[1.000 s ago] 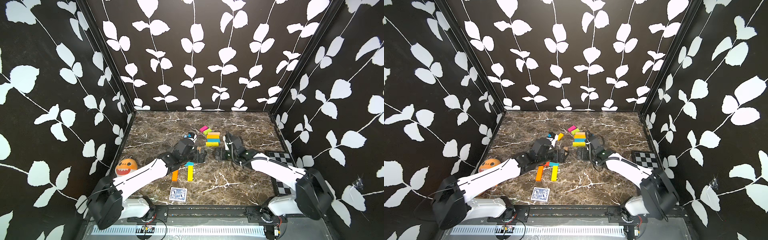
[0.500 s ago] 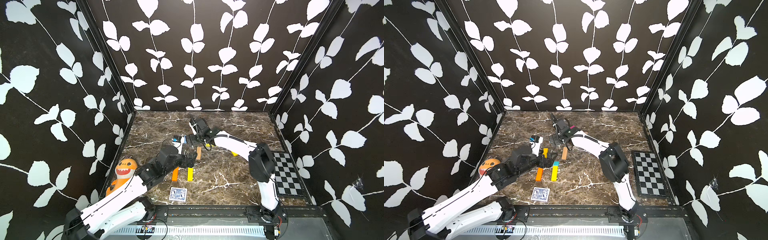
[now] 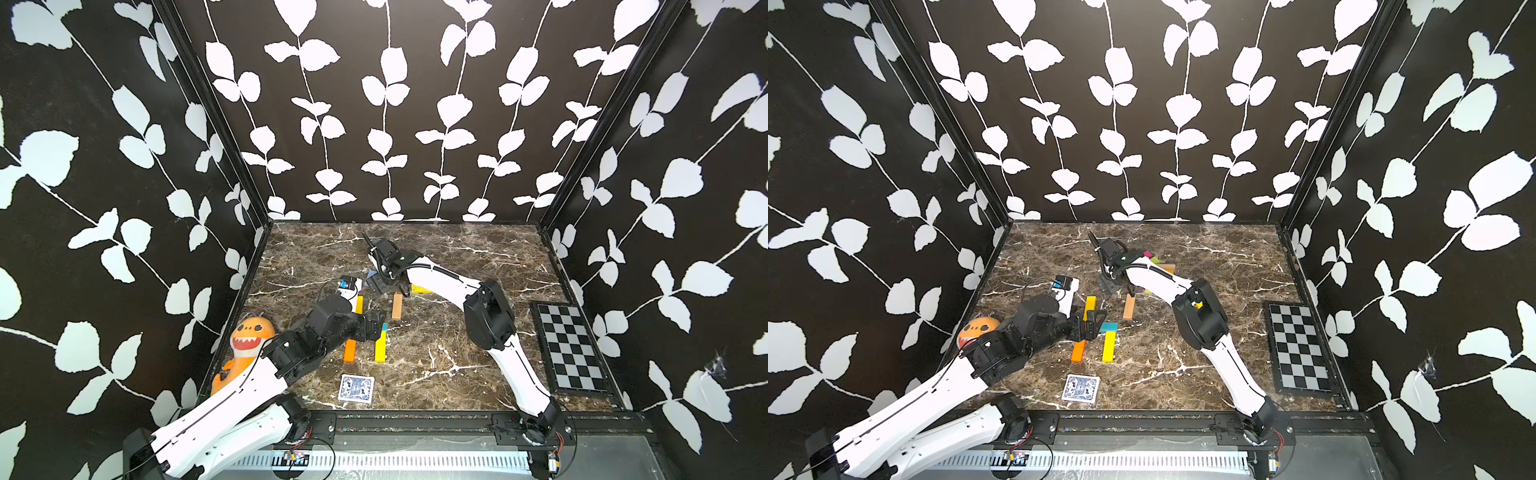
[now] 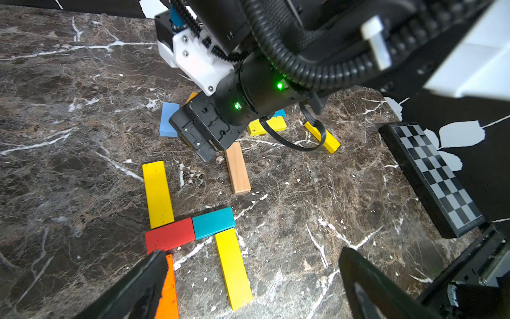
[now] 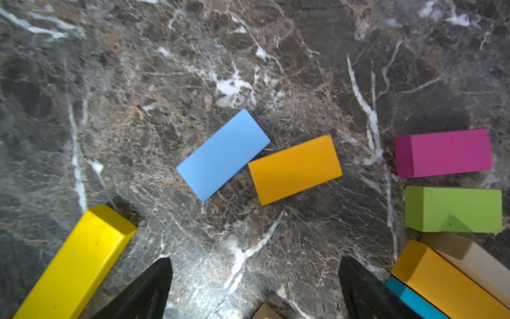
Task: Assemble the letter h with building blocks
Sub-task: Pick up the building block from the center of the board.
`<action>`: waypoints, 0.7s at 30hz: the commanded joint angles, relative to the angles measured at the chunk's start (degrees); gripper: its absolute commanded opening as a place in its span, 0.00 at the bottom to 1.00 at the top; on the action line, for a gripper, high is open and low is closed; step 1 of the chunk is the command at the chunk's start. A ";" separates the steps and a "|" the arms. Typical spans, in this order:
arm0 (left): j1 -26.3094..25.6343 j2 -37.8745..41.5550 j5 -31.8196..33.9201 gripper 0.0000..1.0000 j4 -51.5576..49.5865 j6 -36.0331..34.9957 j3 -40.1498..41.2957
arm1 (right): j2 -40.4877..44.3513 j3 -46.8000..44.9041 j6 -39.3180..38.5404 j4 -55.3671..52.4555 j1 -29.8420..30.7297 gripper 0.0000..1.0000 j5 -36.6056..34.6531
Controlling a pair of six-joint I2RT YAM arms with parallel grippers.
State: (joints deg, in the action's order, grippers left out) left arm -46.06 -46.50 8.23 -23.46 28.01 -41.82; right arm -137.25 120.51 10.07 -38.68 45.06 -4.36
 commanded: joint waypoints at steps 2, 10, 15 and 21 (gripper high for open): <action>0.36 0.93 0.82 0.99 -1.49 -0.81 0.68 | -2.69 3.76 0.00 -2.10 -1.15 0.91 -0.28; 0.53 0.98 0.82 0.99 -2.02 -0.94 0.39 | -5.06 5.28 0.31 -1.86 -2.43 0.88 1.98; 0.62 0.79 0.82 0.99 -2.11 -0.94 0.40 | -8.50 9.87 0.18 -3.93 -2.49 0.88 1.21; 0.95 0.31 0.57 0.99 -2.44 -0.95 0.43 | -12.24 15.22 0.24 -5.65 -3.10 0.88 1.05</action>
State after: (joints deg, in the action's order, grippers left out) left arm -45.54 -46.33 8.49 -24.47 27.77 -41.82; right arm -147.94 133.16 10.72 -41.91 42.35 -2.98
